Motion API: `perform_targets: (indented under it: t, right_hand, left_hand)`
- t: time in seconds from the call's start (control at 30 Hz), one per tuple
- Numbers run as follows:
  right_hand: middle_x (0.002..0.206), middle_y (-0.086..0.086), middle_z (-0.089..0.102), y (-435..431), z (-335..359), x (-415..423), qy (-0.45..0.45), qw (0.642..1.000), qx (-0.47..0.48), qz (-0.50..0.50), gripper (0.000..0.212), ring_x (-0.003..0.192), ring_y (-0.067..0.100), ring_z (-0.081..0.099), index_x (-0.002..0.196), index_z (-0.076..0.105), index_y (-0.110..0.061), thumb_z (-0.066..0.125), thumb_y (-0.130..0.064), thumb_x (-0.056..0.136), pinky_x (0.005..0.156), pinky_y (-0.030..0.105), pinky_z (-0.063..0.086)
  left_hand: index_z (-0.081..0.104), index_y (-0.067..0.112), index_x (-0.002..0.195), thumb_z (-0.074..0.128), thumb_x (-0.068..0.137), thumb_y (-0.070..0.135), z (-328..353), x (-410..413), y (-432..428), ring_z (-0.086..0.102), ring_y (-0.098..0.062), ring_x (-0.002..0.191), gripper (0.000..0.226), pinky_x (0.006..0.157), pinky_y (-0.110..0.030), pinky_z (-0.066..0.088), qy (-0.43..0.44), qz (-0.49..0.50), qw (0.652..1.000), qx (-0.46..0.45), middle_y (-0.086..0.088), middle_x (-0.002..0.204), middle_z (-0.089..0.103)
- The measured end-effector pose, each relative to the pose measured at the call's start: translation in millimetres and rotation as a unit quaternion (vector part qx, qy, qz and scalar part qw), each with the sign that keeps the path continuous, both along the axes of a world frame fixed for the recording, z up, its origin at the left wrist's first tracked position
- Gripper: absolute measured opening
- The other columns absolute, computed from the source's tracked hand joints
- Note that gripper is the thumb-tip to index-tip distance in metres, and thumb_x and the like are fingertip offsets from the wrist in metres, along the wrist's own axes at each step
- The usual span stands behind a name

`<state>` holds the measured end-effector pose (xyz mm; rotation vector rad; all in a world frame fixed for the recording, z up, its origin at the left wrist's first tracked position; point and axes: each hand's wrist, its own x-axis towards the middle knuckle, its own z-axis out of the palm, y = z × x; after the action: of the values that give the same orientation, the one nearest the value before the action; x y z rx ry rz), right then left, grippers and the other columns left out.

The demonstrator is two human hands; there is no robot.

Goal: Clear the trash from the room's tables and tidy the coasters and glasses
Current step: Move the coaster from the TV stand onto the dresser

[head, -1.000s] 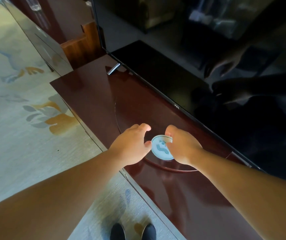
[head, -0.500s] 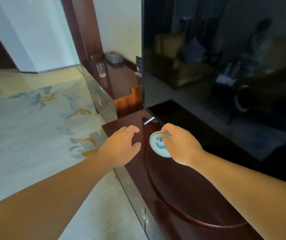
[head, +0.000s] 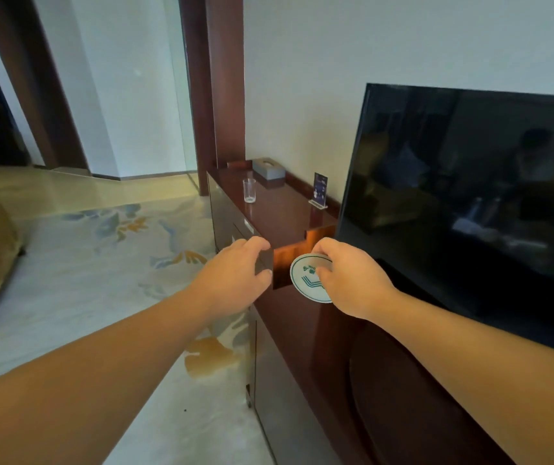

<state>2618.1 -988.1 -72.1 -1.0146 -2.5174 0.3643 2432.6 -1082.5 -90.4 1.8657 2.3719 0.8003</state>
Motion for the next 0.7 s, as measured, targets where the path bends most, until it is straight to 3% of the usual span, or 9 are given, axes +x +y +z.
perform_targets:
  t: [0.1, 0.33, 0.7]
  right_hand:
    - [0.1, -0.008, 0.064, -3.3, 7.4, -44.3, 0.0, 1.0, 0.012, 0.002, 0.017, 0.077, 0.007, 0.059, 0.095, 0.047, -0.036, 0.055, -0.021, 0.094, 0.052, 0.014, 0.048]
    - [0.105, -0.005, 0.065, 4.6, 8.4, -128.7, -0.018, 0.999, 0.027, 0.026, 0.016, 0.083, 0.009, 0.057, 0.1, 0.048, -0.033, 0.055, -0.02, 0.093, 0.057, 0.016, 0.052]
    - [0.105, -0.004, 0.065, 86.6, -2.5, -221.4, -0.024, 0.998, 0.021, 0.053, 0.013, 0.088, 0.014, 0.06, 0.099, 0.049, -0.031, 0.054, -0.021, 0.093, 0.069, 0.03, 0.058]
  left_hand:
    - [0.038, 0.029, 0.135, 0.051, 0.091, 0.039, 6.3, -41.9, -2.5, 0.052, -0.018, 0.113, 0.047, 0.086, -0.03, 0.042, 0.003, 0.002, 1.0, 0.002, 0.002, 0.128, 0.052]
    - [0.038, 0.028, 0.136, 0.051, 0.09, 0.039, 13.5, -118.1, 1.1, 0.052, -0.016, 0.118, 0.049, 0.094, -0.04, 0.048, -0.013, -0.001, 1.0, 0.006, 0.001, 0.129, 0.052]
    - [0.039, 0.027, 0.137, 0.051, 0.091, 0.036, 2.4, -200.0, 67.9, 0.055, -0.018, 0.108, 0.048, 0.089, -0.036, 0.047, -0.007, 0.03, 1.0, -0.009, 0.001, 0.128, 0.052]
